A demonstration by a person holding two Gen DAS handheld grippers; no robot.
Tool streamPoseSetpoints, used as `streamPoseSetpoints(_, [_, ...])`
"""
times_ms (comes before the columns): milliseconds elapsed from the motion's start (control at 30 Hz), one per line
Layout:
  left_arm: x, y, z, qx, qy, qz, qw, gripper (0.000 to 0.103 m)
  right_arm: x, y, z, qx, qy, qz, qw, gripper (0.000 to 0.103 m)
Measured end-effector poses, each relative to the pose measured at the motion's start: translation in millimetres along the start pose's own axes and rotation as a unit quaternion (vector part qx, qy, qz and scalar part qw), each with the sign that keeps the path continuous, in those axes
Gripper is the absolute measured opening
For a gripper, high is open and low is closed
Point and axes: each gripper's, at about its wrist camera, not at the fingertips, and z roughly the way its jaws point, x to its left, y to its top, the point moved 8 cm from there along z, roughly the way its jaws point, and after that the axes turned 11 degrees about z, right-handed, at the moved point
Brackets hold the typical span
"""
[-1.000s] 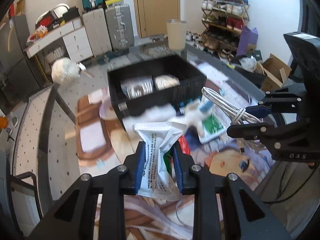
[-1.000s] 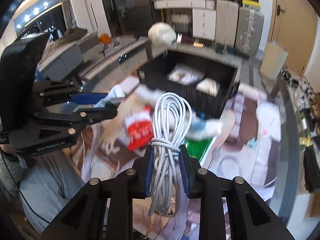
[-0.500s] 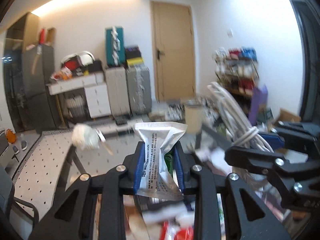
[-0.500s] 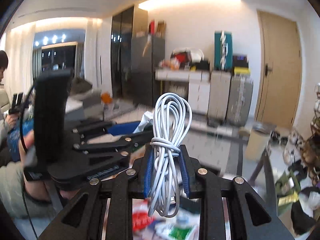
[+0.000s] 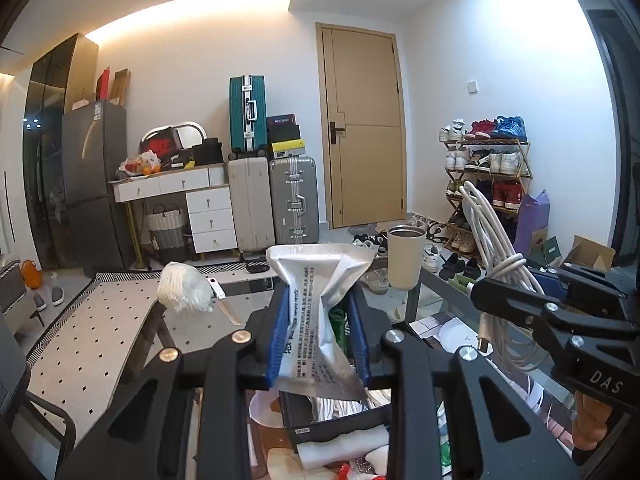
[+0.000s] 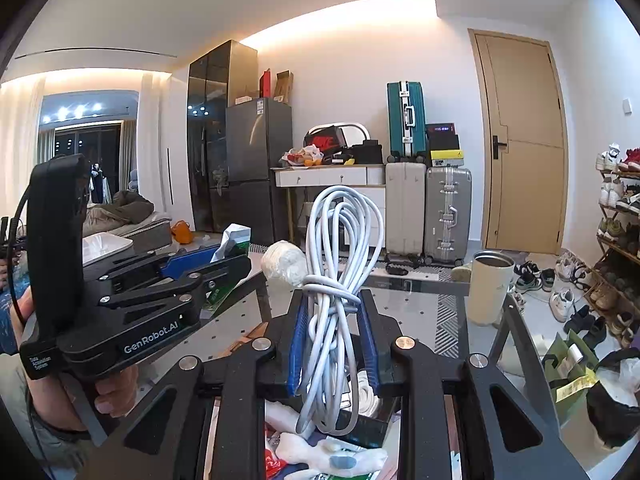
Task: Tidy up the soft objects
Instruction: 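Lift the grey cable and white sachet and carry them toward the black box, then lower the grey cable and white sachet into the black box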
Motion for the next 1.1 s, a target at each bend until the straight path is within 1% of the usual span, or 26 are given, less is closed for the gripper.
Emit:
streamPoseSetpoints(100, [0.7, 1.0, 0.1, 0.000, 0.001, -0.003, 1.0000, 0.027, 2.6, 1.3, -3.2, -0.013, -0.005, -0.008, 1.000, 0.024])
streamPoseSetpoints(200, [2.7, -1.6, 3.6, 0.008, 0.000, -0.012, 0.9999, 0.027, 1.6, 1.9, -3.0, -0.016, -0.007, -0.005, 1.000, 0.024])
streamPoseSetpoints(267, [3.7, -2.0, 5.7, 0.008, -0.004, -0.014, 0.9999, 0.027, 4.5, 2.0, -4.8, -0.015, -0.007, -0.003, 1.000, 0.024])
streamPoseSetpoints(333, [5.4, -2.3, 6.8, 0.007, 0.001, -0.015, 0.9999, 0.027, 4.8, 3.7, -3.9, -0.019, -0.007, -0.004, 1.000, 0.024])
streamPoseSetpoints(433, [11.5, -0.5, 10.7, 0.003, -0.002, -0.025, 0.9997, 0.027, 7.5, 7.1, 0.8, -0.023, -0.004, -0.010, 1.000, 0.024])
streamPoseSetpoints(633, [16.0, 9.0, 24.9, -0.007, -0.005, -0.036, 0.9993, 0.027, 8.8, 19.5, 20.2, -0.028, -0.006, -0.012, 1.000, 0.024])
streamPoseSetpoints(867, [13.2, 24.1, 56.4, -0.015, -0.010, -0.040, 0.9991, 0.027, 11.2, 33.5, 63.7, -0.023, -0.007, -0.017, 1.000, 0.024])
streamPoseSetpoints(933, [18.1, 21.5, 67.0, -0.005, -0.006, -0.049, 0.9988, 0.027, 7.0, 30.5, 75.7, -0.012, -0.008, -0.014, 1.000, 0.024])
streamPoseSetpoints(967, [20.7, 17.4, 72.2, 0.006, -0.005, -0.056, 0.9984, 0.027, 5.5, 28.8, 80.0, -0.005, -0.008, -0.010, 1.000, 0.024])
streamPoseSetpoints(1033, [22.2, 8.2, 80.1, 0.027, -0.011, -0.065, 0.9974, 0.027, 1.3, 24.6, 88.9, 0.014, -0.011, -0.001, 1.000, 0.024])
streamPoseSetpoints(1100, [22.9, 4.5, 83.3, 0.036, -0.011, -0.065, 0.9971, 0.027, -1.5, 21.5, 96.2, 0.028, -0.013, 0.003, 1.000, 0.024])
